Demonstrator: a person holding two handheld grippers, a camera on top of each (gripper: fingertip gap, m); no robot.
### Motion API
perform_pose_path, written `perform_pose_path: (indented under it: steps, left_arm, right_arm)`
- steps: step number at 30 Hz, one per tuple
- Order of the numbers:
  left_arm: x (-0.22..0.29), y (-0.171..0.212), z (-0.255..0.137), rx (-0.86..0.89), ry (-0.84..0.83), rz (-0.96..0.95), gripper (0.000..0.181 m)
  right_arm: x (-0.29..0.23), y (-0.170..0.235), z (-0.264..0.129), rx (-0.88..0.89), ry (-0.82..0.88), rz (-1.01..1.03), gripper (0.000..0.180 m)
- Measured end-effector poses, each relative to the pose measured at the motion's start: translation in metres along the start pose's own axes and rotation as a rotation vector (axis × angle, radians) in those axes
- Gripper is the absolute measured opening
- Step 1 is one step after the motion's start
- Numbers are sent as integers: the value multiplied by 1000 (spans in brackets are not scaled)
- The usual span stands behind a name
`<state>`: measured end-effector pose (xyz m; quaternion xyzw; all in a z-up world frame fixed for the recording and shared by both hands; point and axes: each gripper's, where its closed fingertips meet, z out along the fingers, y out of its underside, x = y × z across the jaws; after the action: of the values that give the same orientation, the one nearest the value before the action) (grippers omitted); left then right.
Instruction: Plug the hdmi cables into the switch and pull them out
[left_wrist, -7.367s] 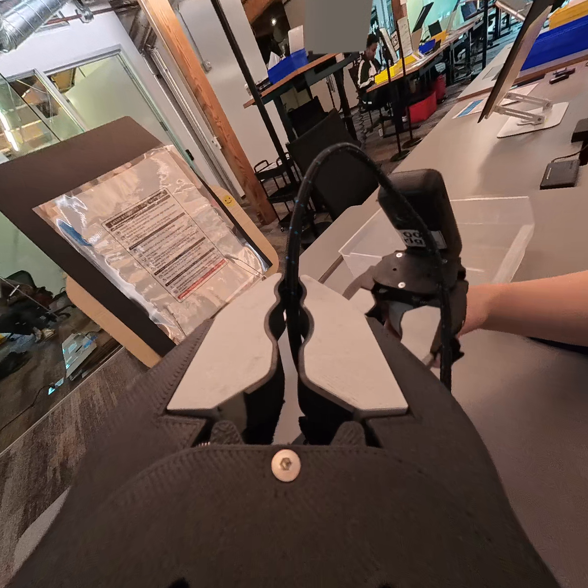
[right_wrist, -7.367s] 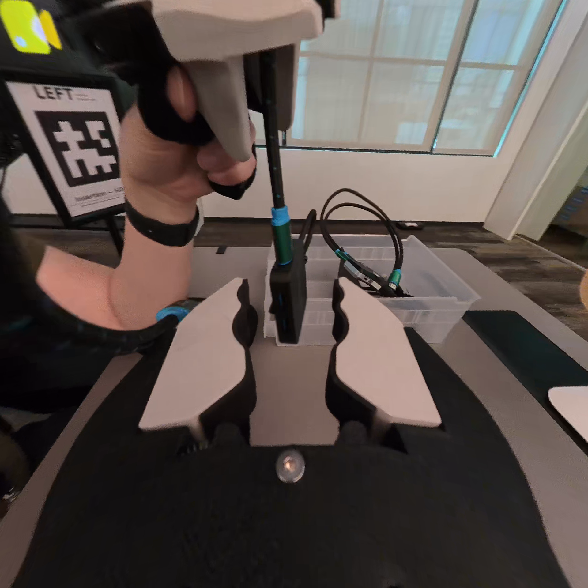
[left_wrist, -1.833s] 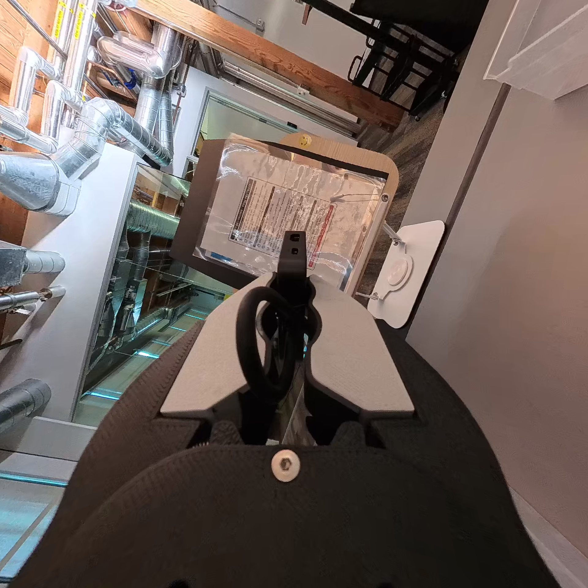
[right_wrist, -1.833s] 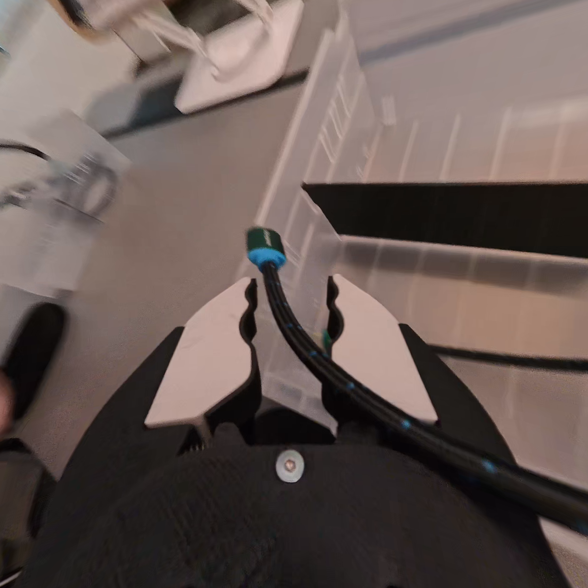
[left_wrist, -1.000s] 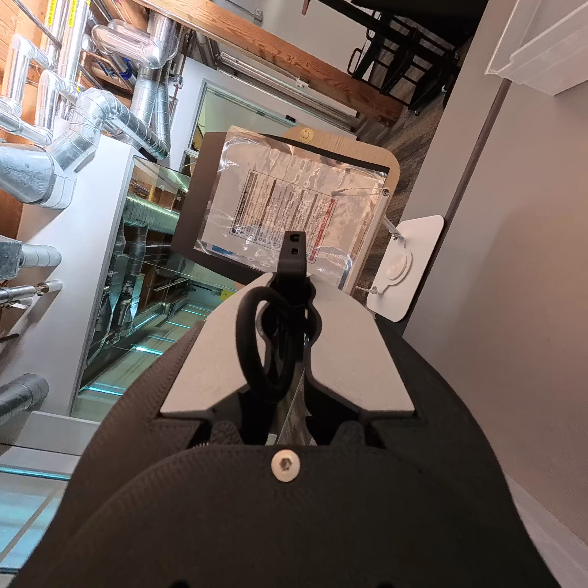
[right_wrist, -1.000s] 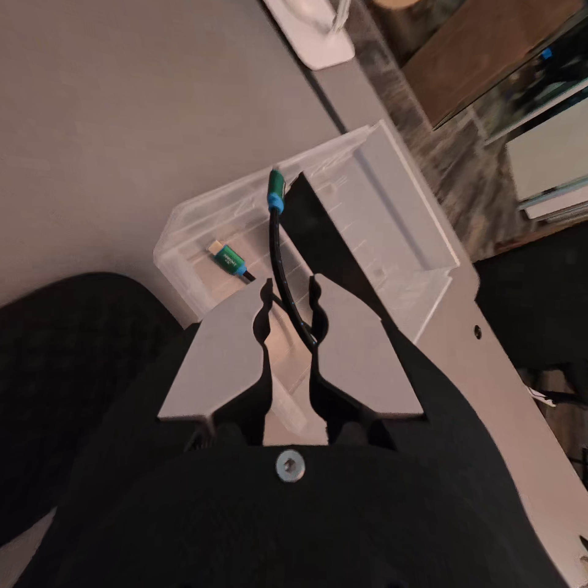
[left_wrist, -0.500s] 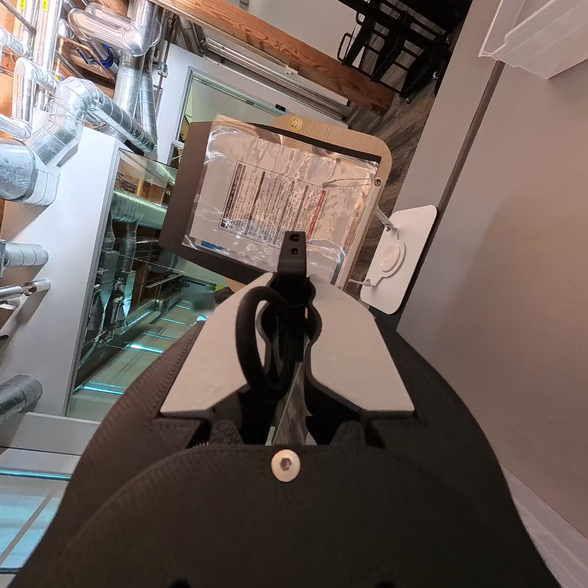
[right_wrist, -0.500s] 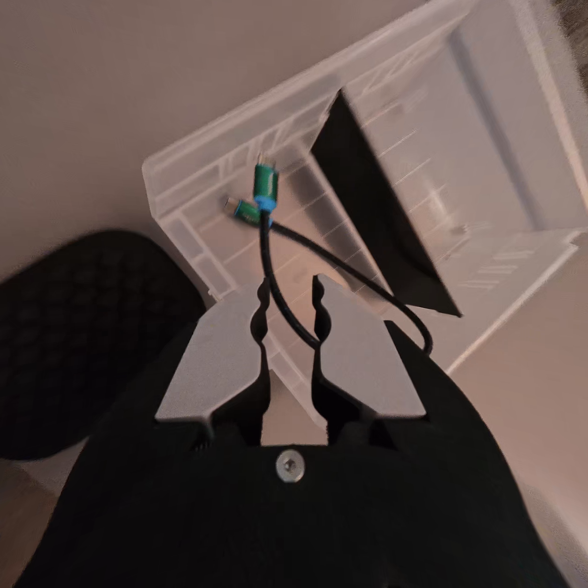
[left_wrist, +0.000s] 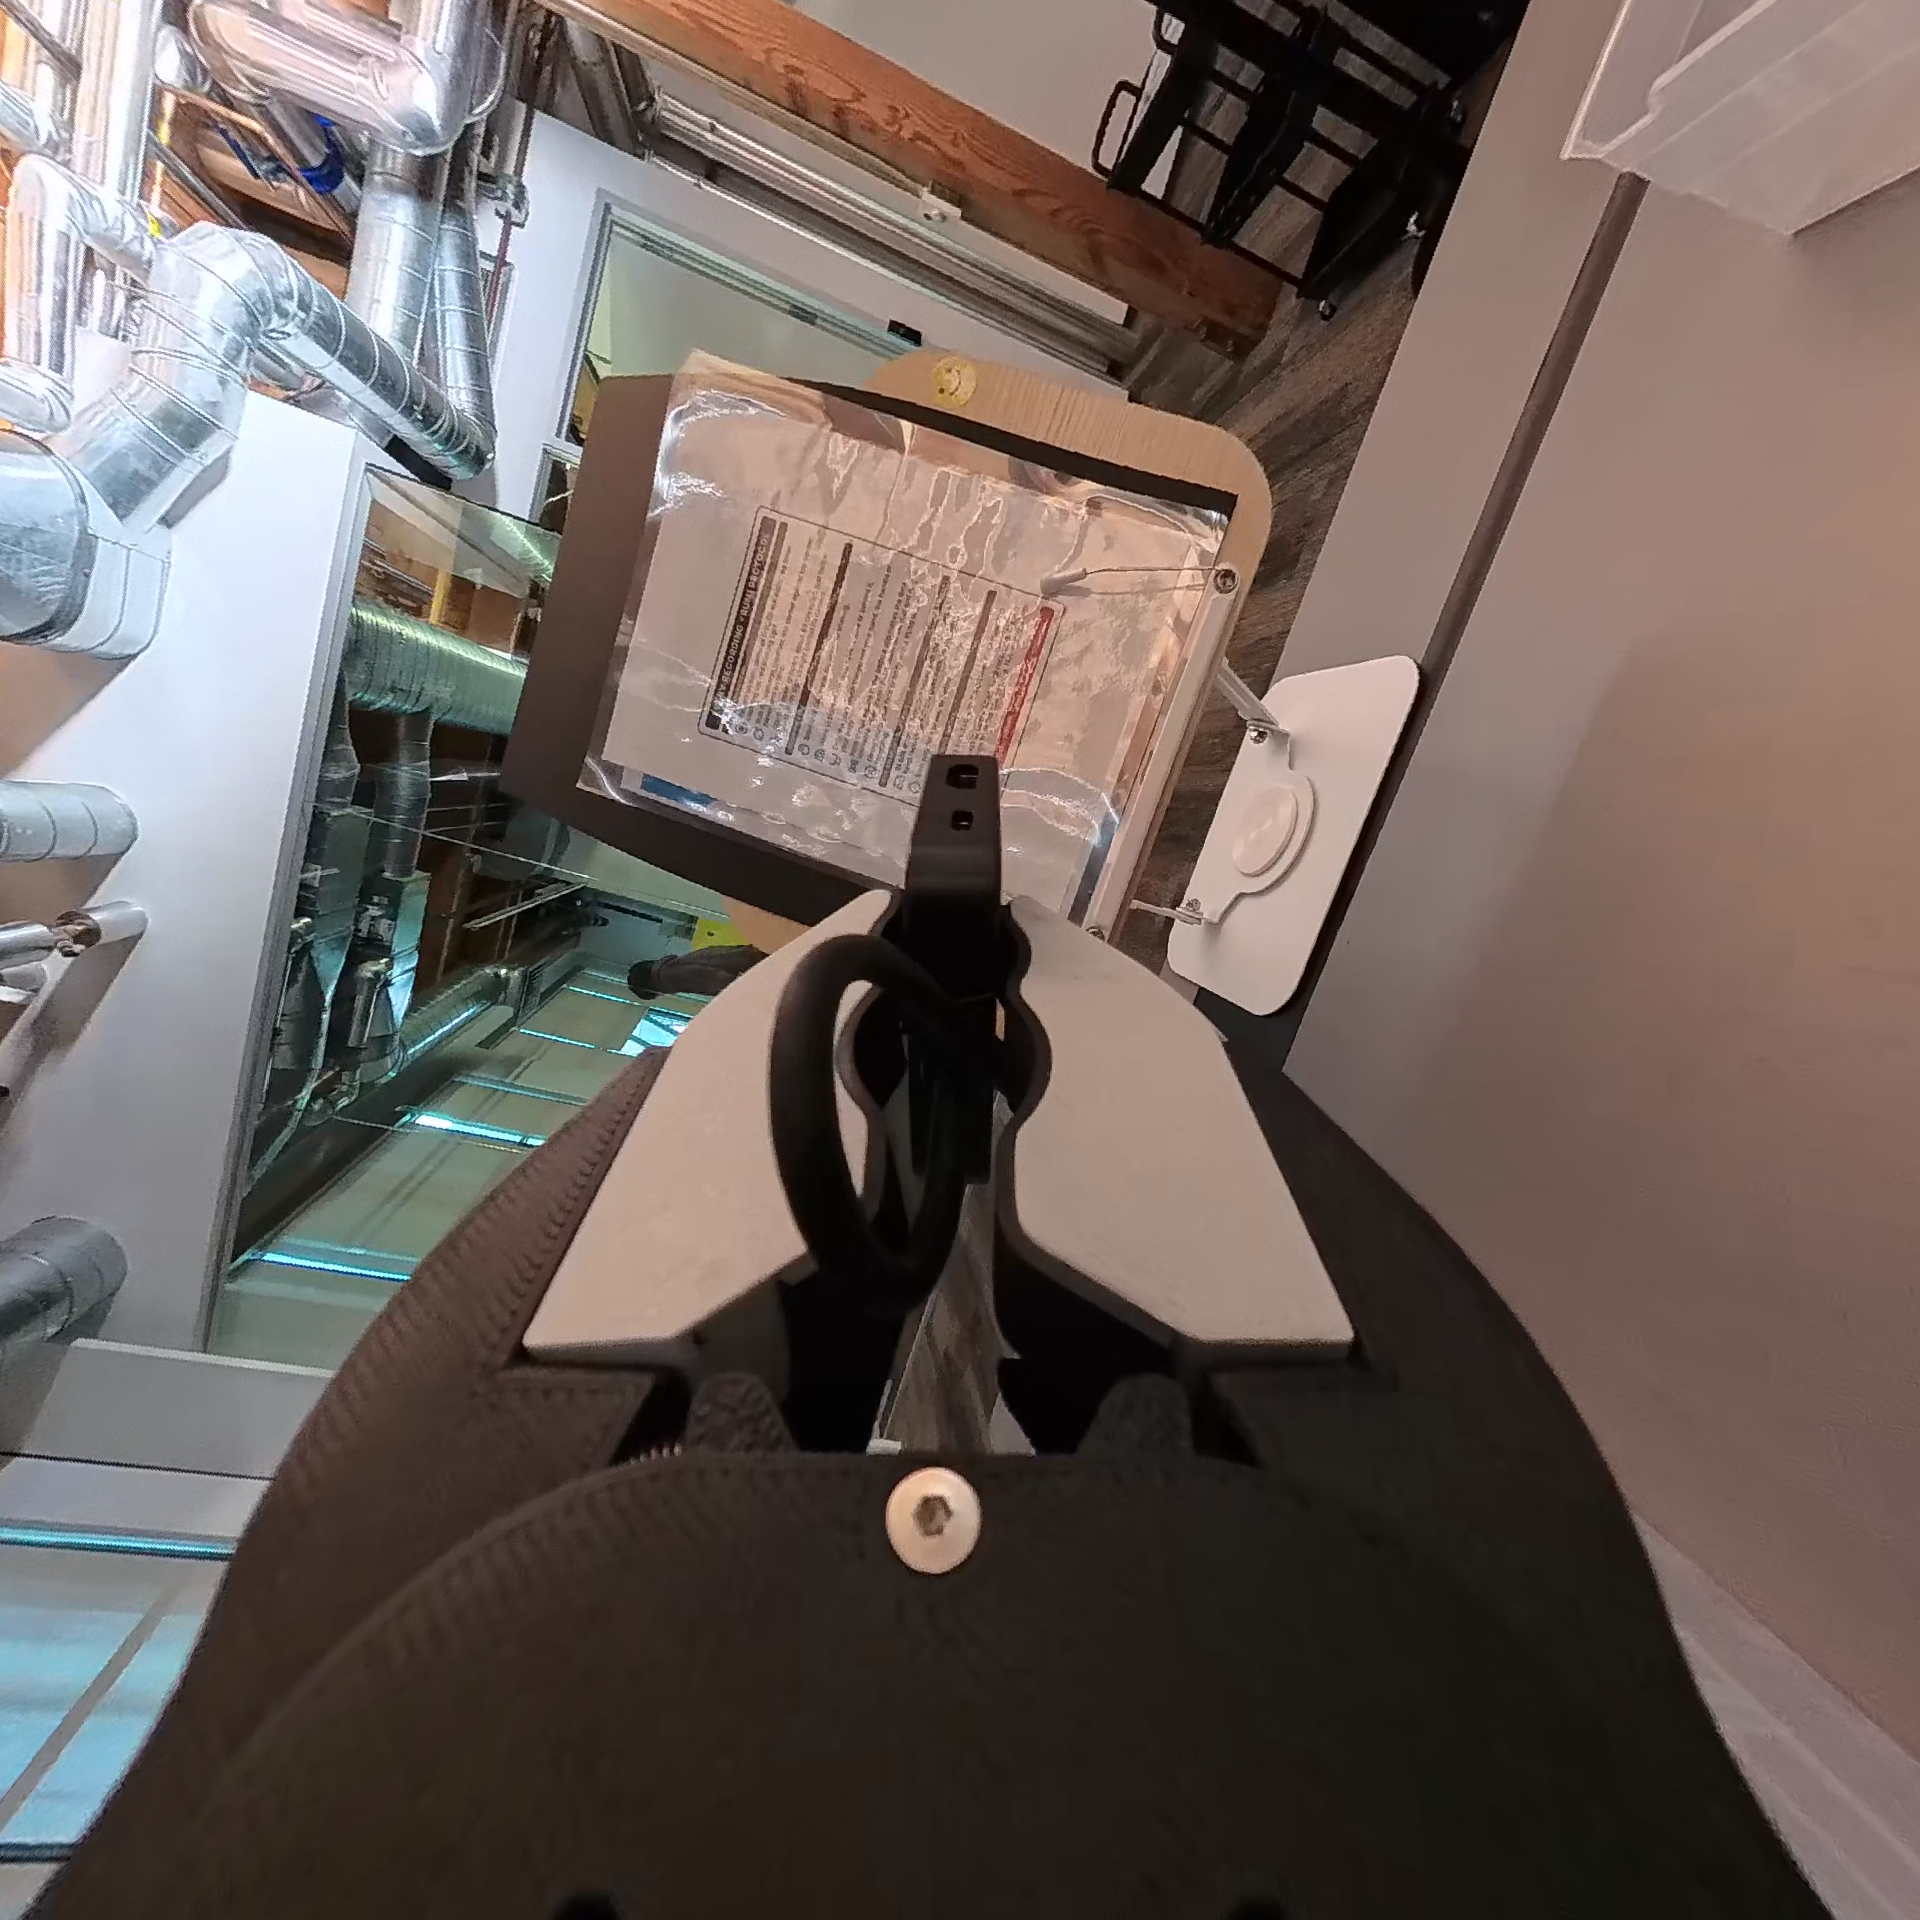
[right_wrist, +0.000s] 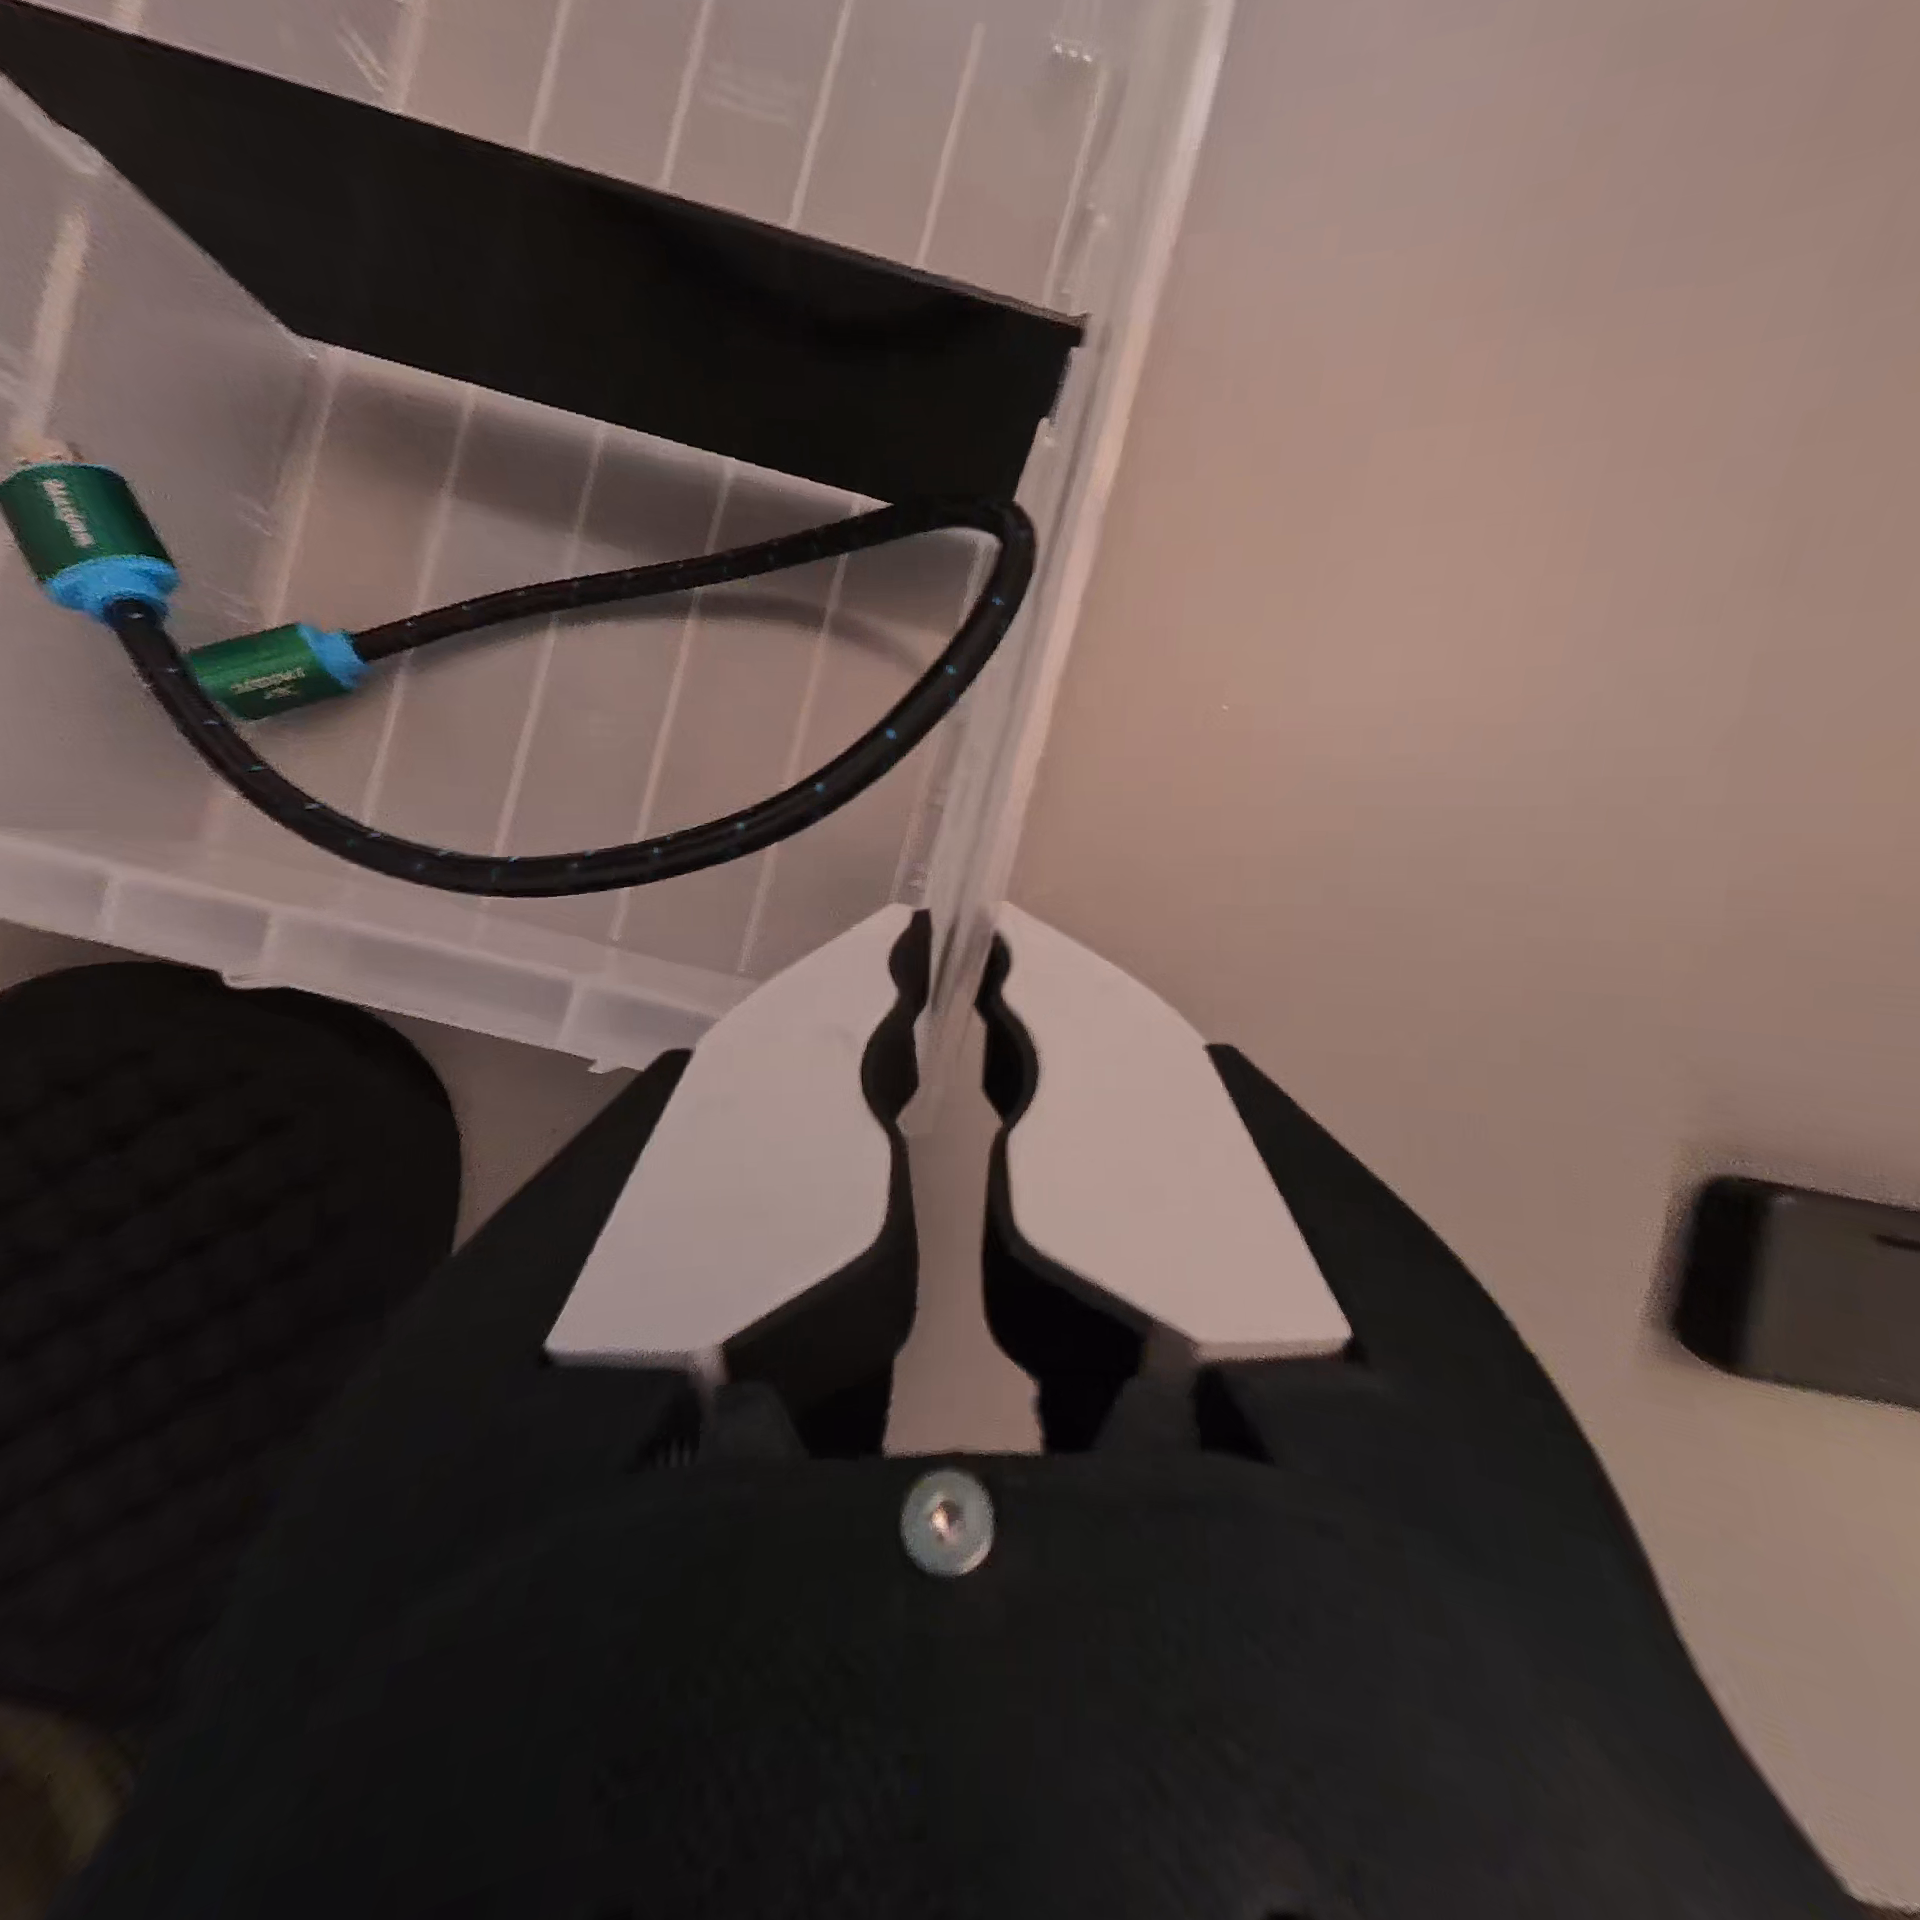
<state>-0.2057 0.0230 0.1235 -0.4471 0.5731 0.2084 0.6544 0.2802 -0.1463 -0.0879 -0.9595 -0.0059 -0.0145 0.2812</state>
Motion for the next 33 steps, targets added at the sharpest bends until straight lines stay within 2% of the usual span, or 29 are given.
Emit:
perform_pose_path:
  steps: [5, 7, 10, 12, 13, 14, 16, 18, 19, 21, 22, 24, 26, 29, 30, 33]
  left_arm:
    - [4, -1, 2, 0, 11, 1, 13]
    - [6, -2, 4, 12, 19, -4, 13]
    - [13, -9, 7, 67, 50, -28, 13]
    - [20, -18, 8, 129, 84, -43, 13]
    - [25, -23, 7, 163, 103, -37, 13]
    - [30, -28, 7, 194, 125, -33, 13]
    - [44, -40, 5, 251, 189, -35, 13]
    - [59, -54, 1, 323, 251, -18, 13]
    - [66, -61, -1, 355, 279, -14, 13]
    - [78, -73, -6, 398, 339, -33, 13]
    - [82, -77, -7, 413, 359, -40, 18]
    - [87, -82, -9, 428, 380, -39, 13]
    - [88, -85, -11, 436, 390, -45, 13]
    - [90, -93, -14, 471, 428, -105, 13]
    - [91, -94, -13, 464, 433, -121, 13]
    - [89, -98, -8, 476, 416, -201, 18]
  right_arm:
    - [1, 3, -1, -31, 6, 16, 8]
    - [4, 3, -5, -49, 51, -9, 15]
    - [18, -14, -34, -9, 283, -76, 32]
    - [12, -46, -72, 113, 485, -155, 35]
    - [-8, -69, -91, 218, 516, -214, 33]
    - [-42, -96, -104, 358, 467, -291, 32]
    - [-149, -143, -125, 672, 173, -519, 32]
    - [-263, -150, -146, 902, -158, -839, 31]
    - [-305, -146, -152, 964, -242, -988, 30]
    - [-357, -147, -152, 1025, -244, -1200, 28]
    - [-374, -151, -148, 1034, -223, -1272, 26]
    - [-395, -159, -136, 990, -219, -1361, 27]
    - [-401, -169, -119, 918, -201, -1410, 29]
    - [-403, -179, -103, 862, -179, -1472, 23]
    - [-402, -176, -99, 825, -192, -1485, 16]
    - [-392, -176, -99, 826, -191, -1428, 15]
